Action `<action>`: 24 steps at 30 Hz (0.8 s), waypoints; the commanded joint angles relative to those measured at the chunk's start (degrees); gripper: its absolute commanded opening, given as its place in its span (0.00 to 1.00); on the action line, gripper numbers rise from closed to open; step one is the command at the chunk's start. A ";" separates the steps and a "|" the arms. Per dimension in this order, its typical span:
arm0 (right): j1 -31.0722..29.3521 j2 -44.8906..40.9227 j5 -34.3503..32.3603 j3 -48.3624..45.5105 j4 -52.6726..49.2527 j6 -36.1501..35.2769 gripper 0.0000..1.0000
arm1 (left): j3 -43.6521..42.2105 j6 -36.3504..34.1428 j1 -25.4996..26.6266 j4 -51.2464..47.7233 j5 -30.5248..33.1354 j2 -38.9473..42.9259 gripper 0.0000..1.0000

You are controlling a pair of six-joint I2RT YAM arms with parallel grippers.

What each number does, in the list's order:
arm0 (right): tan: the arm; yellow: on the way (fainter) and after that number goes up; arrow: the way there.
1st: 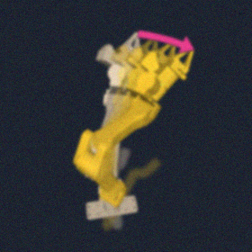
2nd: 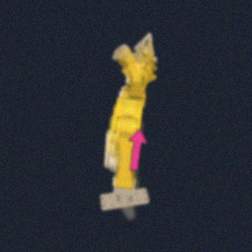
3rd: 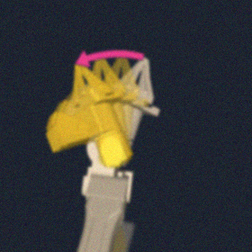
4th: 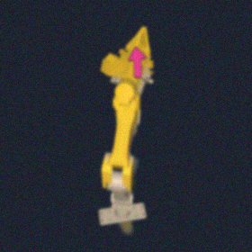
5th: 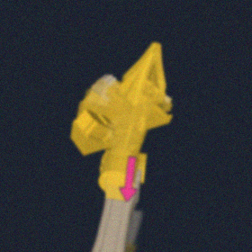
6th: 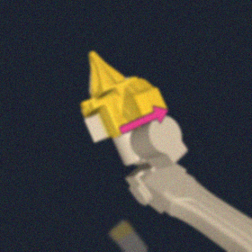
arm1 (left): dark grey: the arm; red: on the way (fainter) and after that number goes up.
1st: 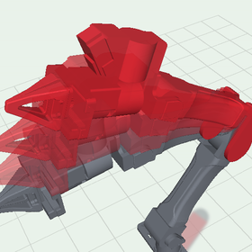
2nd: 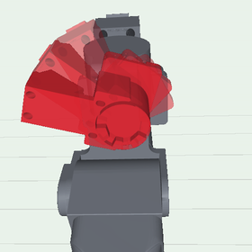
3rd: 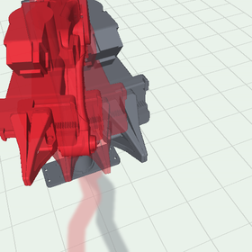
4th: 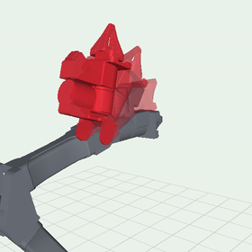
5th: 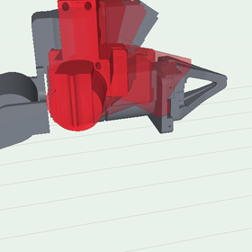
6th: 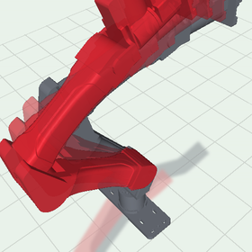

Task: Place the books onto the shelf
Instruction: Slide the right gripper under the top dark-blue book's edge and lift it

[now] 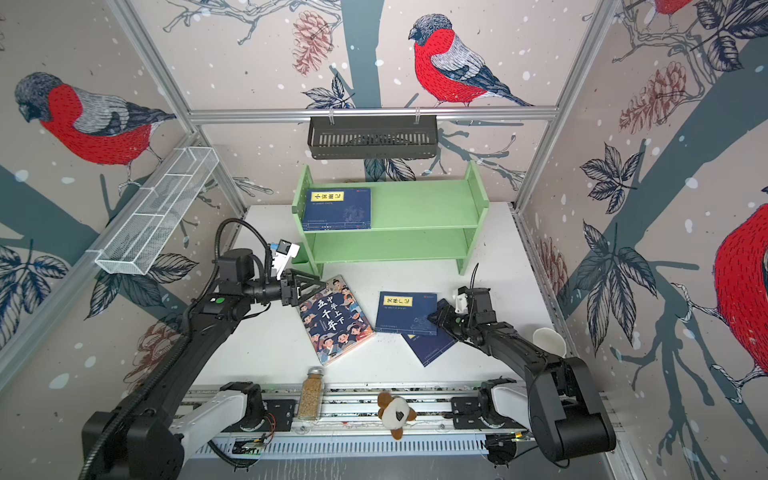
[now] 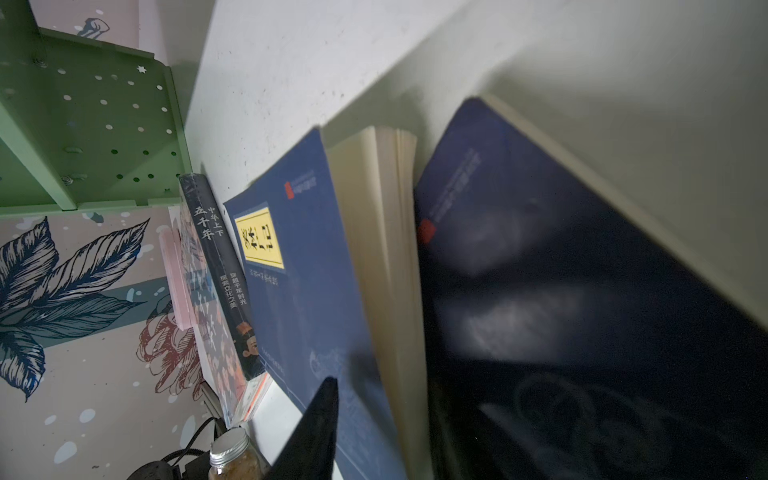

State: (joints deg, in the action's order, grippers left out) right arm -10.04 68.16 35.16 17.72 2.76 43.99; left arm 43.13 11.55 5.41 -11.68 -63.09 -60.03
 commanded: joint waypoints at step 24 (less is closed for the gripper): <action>0.57 -1.93 8.79 -0.84 2.90 -2.59 0.15 | 0.37 1.54 1.27 4.39 -2.37 -0.19 0.84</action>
State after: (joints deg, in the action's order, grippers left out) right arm -9.56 66.63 42.44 16.88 3.66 41.82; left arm 43.46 12.21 6.57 -9.69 -63.61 -60.36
